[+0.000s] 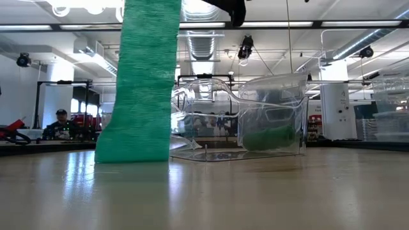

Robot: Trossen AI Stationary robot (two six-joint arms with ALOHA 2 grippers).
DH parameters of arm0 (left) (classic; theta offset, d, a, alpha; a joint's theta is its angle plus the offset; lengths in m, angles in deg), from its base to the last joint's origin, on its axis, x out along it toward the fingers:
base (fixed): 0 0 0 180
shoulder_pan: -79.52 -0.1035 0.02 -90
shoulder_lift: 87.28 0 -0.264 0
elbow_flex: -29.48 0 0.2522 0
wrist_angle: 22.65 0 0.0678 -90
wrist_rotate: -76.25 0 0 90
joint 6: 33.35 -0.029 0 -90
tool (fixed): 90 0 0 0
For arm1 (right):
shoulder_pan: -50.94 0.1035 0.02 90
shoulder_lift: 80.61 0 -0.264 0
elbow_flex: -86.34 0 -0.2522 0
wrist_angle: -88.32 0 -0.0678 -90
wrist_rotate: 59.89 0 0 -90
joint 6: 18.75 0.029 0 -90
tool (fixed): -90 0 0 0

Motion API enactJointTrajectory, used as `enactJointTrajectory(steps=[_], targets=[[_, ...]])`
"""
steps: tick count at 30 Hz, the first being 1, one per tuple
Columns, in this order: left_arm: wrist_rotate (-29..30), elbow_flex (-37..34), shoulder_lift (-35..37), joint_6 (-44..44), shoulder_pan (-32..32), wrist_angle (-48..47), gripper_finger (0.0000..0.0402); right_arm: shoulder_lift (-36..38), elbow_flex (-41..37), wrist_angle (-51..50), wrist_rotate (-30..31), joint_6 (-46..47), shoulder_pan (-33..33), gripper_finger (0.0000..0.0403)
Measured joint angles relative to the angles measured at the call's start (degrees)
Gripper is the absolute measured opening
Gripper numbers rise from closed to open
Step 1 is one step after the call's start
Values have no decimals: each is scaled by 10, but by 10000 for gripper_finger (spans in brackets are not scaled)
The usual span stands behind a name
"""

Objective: Roll bandage
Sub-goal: Roll the dark green bandage

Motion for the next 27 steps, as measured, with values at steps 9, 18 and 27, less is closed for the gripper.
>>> enactJointTrajectory(steps=[9,18,27], targets=[[74,0,-38,-227,5,-34,8,-2,46,3,-52,67,-34,286],[76,37,-55,-306,10,-35,8,-53,62,68,-51,65,-45,302],[121,47,-55,-336,24,-36,8,-88,65,123,-62,-15,-35,279]])
